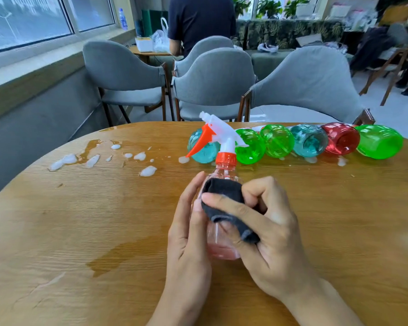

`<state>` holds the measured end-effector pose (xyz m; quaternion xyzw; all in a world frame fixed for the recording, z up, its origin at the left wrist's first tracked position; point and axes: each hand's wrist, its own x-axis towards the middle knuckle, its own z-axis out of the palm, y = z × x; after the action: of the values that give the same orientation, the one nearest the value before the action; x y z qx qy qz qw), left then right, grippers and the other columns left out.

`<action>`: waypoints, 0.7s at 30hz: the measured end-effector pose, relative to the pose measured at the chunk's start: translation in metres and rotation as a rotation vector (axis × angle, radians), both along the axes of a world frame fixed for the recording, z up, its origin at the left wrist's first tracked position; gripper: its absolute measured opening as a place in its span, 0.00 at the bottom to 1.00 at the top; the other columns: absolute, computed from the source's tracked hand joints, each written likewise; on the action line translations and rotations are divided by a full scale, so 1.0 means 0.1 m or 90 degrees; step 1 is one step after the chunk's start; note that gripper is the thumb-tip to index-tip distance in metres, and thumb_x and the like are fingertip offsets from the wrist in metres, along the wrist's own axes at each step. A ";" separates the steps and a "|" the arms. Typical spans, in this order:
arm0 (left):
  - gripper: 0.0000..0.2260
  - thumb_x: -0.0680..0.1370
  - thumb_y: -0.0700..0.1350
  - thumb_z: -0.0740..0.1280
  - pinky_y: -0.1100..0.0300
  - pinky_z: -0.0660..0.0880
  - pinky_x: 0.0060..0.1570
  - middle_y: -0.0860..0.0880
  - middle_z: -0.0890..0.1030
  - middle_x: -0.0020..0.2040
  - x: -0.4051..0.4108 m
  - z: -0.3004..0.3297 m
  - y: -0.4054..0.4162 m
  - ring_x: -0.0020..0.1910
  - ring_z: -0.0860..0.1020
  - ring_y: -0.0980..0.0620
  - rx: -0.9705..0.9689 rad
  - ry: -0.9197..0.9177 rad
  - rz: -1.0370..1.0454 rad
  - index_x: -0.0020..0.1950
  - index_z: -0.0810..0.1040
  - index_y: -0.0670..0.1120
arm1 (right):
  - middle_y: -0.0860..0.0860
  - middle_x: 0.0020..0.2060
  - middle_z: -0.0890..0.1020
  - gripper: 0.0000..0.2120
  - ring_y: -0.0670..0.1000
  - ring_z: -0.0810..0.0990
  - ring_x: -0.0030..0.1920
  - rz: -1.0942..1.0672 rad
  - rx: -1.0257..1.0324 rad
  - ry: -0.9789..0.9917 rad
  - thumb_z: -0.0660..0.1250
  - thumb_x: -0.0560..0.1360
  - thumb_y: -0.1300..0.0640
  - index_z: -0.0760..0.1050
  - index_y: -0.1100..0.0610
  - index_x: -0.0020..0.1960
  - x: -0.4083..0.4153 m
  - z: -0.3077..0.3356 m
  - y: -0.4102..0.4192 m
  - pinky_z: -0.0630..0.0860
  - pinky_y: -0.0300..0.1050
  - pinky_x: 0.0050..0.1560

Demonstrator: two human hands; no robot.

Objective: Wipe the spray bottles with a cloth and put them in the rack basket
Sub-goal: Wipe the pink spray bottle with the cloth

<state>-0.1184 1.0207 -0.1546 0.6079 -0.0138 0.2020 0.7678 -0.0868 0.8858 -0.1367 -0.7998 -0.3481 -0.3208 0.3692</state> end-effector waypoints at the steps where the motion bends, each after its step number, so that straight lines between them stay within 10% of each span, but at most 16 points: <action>1: 0.17 0.83 0.58 0.63 0.35 0.76 0.69 0.47 0.84 0.68 0.01 0.01 0.02 0.67 0.83 0.44 -0.013 0.015 0.001 0.72 0.79 0.61 | 0.49 0.48 0.66 0.16 0.53 0.71 0.50 0.009 -0.017 -0.014 0.62 0.85 0.46 0.78 0.44 0.70 -0.01 -0.01 0.00 0.73 0.49 0.51; 8: 0.20 0.83 0.63 0.64 0.36 0.72 0.73 0.45 0.82 0.71 0.05 0.08 0.24 0.71 0.79 0.39 -0.120 0.067 -0.051 0.73 0.79 0.58 | 0.46 0.47 0.69 0.16 0.49 0.72 0.46 0.173 -0.068 0.019 0.63 0.84 0.43 0.84 0.47 0.66 -0.11 -0.02 0.04 0.69 0.39 0.51; 13: 0.35 0.72 0.75 0.66 0.44 0.84 0.51 0.45 0.81 0.71 0.09 0.10 0.31 0.70 0.80 0.39 -0.113 0.058 -0.058 0.74 0.77 0.59 | 0.56 0.34 0.76 0.22 0.52 0.73 0.25 0.339 0.404 0.414 0.69 0.80 0.38 0.85 0.57 0.57 -0.12 0.06 -0.03 0.71 0.42 0.29; 21: 0.23 0.80 0.63 0.64 0.39 0.73 0.73 0.51 0.80 0.73 0.05 0.02 0.13 0.73 0.78 0.48 -0.023 0.034 -0.172 0.74 0.77 0.60 | 0.48 0.48 0.69 0.19 0.49 0.75 0.47 0.018 0.226 0.159 0.60 0.85 0.42 0.81 0.47 0.69 0.03 0.17 -0.01 0.71 0.36 0.49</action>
<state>-0.1130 1.0340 -0.1521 0.5915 -0.0719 0.0808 0.7991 -0.0840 0.8848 -0.1195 -0.7507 -0.2488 -0.2699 0.5492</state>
